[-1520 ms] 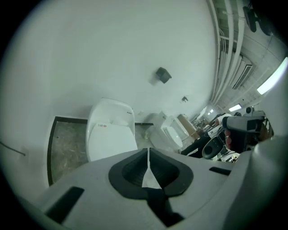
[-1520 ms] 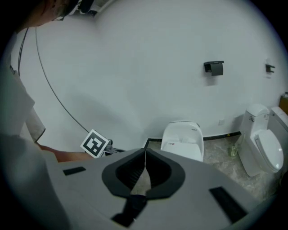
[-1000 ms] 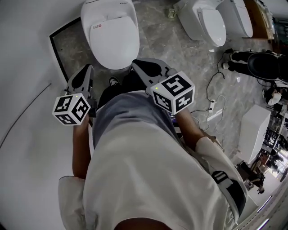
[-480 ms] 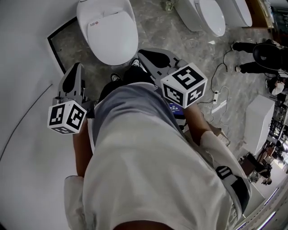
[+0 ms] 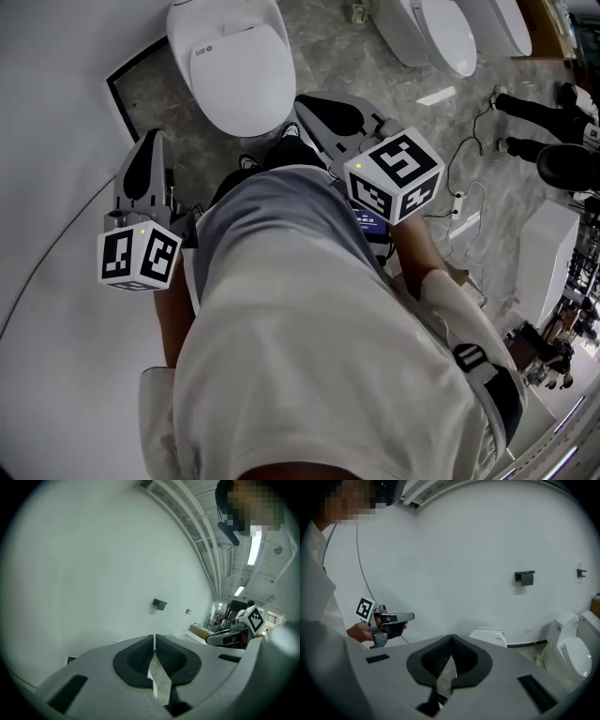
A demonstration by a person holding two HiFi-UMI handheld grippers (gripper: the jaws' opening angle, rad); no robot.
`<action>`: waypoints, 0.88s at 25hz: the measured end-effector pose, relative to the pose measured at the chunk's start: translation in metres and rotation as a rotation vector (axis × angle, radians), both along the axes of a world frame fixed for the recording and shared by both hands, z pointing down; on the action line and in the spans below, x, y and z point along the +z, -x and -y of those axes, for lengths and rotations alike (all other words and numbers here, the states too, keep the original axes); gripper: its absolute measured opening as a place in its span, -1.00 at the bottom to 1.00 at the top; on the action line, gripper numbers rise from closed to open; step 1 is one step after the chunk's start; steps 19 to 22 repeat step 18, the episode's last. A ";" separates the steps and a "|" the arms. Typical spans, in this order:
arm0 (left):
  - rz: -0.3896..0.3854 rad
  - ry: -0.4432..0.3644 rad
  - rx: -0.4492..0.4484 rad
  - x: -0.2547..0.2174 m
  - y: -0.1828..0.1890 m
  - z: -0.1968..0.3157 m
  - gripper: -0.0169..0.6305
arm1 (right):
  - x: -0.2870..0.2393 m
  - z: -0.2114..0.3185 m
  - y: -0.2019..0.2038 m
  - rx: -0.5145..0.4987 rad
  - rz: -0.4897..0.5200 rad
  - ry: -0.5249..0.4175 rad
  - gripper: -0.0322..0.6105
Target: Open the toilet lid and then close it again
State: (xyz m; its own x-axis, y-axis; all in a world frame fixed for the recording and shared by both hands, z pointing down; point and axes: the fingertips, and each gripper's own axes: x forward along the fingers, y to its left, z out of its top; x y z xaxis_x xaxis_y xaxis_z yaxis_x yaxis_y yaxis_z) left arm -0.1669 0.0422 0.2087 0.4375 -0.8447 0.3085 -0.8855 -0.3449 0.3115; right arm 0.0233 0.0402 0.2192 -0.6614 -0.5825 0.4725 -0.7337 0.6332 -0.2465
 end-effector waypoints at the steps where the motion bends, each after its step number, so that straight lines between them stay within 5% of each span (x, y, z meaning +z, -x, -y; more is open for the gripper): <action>1: -0.001 -0.006 -0.001 -0.002 0.000 -0.001 -0.89 | 0.000 0.000 0.000 0.000 0.000 -0.003 -0.87; 22: 0.019 0.032 -0.059 0.001 -0.004 -0.027 -0.93 | 0.007 -0.024 -0.001 -0.006 -0.023 0.028 -0.87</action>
